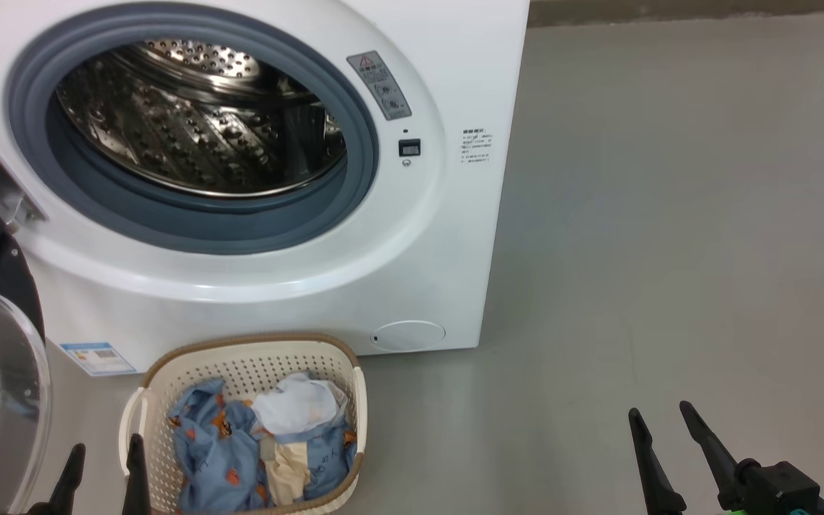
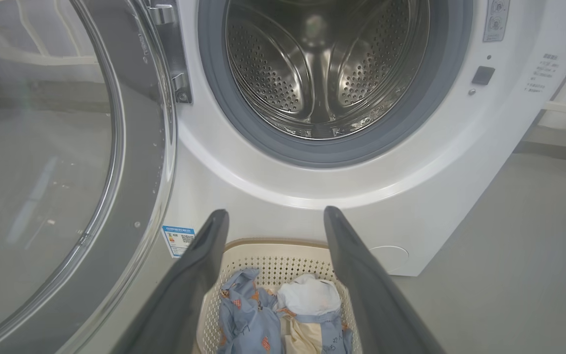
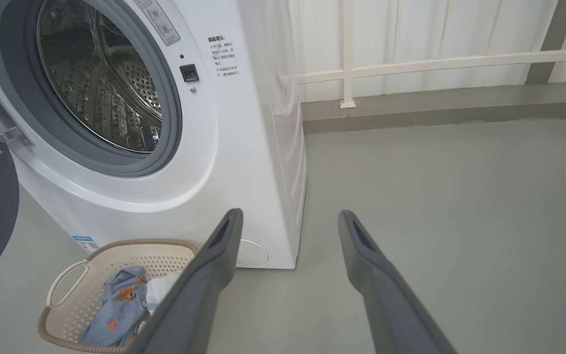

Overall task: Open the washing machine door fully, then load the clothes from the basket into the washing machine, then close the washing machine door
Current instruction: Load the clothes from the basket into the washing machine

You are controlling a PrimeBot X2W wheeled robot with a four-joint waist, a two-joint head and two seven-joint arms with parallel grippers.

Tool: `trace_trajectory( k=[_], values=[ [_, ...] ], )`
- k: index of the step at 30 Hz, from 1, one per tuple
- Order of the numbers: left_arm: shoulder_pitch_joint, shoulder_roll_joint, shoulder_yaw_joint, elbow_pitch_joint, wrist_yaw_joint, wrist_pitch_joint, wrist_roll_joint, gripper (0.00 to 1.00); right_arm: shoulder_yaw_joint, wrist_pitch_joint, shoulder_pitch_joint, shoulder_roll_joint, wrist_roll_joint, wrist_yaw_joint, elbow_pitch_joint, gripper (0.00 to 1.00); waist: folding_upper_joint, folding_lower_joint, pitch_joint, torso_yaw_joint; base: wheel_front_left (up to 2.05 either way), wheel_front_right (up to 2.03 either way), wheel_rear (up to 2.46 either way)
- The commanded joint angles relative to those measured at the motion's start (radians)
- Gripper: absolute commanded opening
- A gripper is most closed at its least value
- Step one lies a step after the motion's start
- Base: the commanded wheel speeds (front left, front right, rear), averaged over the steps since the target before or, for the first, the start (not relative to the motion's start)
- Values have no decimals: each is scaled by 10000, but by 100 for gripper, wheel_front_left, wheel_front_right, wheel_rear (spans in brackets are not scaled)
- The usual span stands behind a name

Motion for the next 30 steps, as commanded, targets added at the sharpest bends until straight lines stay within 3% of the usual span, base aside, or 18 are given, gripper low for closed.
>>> trace_trajectory(
  k=[1, 21, 30],
  values=[
    [-440, 264, 278, -204, -23, -91, -128, 100, 268, -120, -313, -68, -89, 16, -289, 100, 0, 0, 247, 26, 0, 0, 0],
    [-1461, 1325, -247, 34, -26, -91, -1354, 100, 339, -120, -992, -68, -89, 16, -583, 100, 0, 0, 2356, -40, 0, 0, 0],
    [-2314, 1980, -686, 892, -26, -91, -2071, 100, 406, -120, -1309, -68, -98, 16, -721, 100, 0, 0, 3371, -167, 0, 0, 0]
  ],
)
